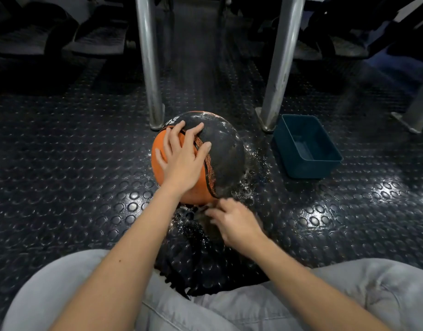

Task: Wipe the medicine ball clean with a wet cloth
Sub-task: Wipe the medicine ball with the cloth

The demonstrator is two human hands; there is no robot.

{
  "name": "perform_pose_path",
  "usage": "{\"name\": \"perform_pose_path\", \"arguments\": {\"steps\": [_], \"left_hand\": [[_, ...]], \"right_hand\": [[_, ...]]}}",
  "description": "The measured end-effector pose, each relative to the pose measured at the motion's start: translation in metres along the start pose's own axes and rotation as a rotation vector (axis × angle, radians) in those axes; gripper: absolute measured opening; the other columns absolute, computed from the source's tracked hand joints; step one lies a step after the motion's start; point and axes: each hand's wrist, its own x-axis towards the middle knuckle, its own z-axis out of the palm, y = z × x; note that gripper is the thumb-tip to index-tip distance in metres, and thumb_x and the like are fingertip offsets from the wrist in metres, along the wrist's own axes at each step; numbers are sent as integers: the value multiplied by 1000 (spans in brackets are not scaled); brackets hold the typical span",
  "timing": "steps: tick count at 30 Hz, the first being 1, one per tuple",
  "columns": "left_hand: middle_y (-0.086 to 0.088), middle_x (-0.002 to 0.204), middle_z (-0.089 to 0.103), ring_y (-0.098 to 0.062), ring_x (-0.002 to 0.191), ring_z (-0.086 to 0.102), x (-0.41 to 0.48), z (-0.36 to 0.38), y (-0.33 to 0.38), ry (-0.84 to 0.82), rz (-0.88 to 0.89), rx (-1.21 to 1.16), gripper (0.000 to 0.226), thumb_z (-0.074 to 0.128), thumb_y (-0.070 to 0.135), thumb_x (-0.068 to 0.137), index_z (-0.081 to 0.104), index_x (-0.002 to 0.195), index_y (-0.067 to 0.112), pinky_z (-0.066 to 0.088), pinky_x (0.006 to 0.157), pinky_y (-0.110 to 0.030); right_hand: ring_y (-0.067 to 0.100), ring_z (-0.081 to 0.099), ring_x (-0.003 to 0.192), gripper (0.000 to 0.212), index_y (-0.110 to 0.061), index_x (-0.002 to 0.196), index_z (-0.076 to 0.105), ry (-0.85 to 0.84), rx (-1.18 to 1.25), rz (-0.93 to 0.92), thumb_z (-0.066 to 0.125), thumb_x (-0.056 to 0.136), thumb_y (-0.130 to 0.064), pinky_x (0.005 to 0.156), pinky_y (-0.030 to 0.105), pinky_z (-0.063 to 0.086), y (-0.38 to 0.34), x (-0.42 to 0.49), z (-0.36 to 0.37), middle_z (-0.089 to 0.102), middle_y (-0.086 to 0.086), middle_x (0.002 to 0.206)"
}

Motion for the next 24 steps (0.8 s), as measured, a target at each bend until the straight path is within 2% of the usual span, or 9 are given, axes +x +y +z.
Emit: {"name": "perform_pose_path", "arguments": {"steps": [2, 4, 7, 9, 11, 14, 17, 19, 24], "left_hand": [[9, 153, 12, -14, 143, 0, 1, -1, -1, 18, -1, -13, 41, 44, 43, 96, 37, 136, 42, -5, 112, -49], [8, 153, 13, -15, 143, 1, 1, -2, -4, 30, -18, -24, 42, 45, 42, 96, 38, 137, 42, -4, 113, -49], [8, 154, 10, -16, 143, -1, 5, -7, -4, -8, -21, -47, 44, 47, 43, 95, 36, 137, 43, -5, 113, -49], [10, 154, 6, -14, 143, -6, 5, -11, -4, -85, -15, -72, 48, 52, 42, 93, 34, 137, 46, -8, 113, -48], [12, 155, 3, -12, 143, -10, 4, -12, -5, -147, 5, -97, 54, 57, 40, 90, 31, 137, 49, -10, 112, -47], [12, 156, 2, -10, 143, -11, 3, -12, -6, -154, 39, -79, 56, 58, 37, 90, 29, 137, 50, -11, 112, -47], [13, 155, 3, -9, 143, -11, 0, -9, -4, -155, 58, -85, 56, 59, 35, 90, 31, 137, 49, -12, 112, -47], [13, 155, 4, -9, 143, -10, -2, -9, -3, -153, 76, -80, 56, 58, 35, 90, 32, 137, 48, -13, 111, -47], [14, 155, 2, -9, 143, -12, -5, -8, 0, -173, 89, -62, 54, 57, 36, 91, 32, 138, 48, -14, 111, -48]], "right_hand": [[28, 59, 65, 19, -7, 93, 71, -33, 86, 19, 62, 79, -17, 53, 36, 54, 2, 6, -8, 60, 8, 76], [25, 58, 74, 29, -6, 101, 69, 77, 152, 32, 50, 86, -23, 65, 35, 51, 8, 24, -33, 60, 8, 82], [25, 57, 81, 24, -3, 104, 68, 328, 182, 111, 57, 88, -17, 75, 29, 46, 22, 48, -62, 60, 11, 87], [26, 56, 81, 23, -2, 106, 68, 403, 165, 195, 61, 86, -12, 75, 28, 44, 31, 55, -59, 59, 12, 87], [27, 56, 81, 25, -2, 109, 67, 385, 156, 227, 61, 86, -10, 75, 29, 43, 35, 54, -45, 59, 12, 88], [27, 57, 80, 26, 0, 111, 66, 372, 153, 210, 57, 89, -10, 74, 29, 45, 27, 40, -28, 60, 12, 91], [29, 58, 76, 27, 1, 108, 67, 328, 122, 114, 52, 88, -11, 66, 39, 51, 13, 16, -19, 62, 13, 89], [30, 58, 73, 27, 1, 106, 67, 296, 99, 79, 52, 88, -11, 61, 41, 53, 10, 9, -17, 63, 13, 89], [29, 59, 68, 24, -6, 97, 70, 63, -13, -51, 52, 82, -13, 52, 38, 52, 14, -2, -17, 63, 8, 84]]}}
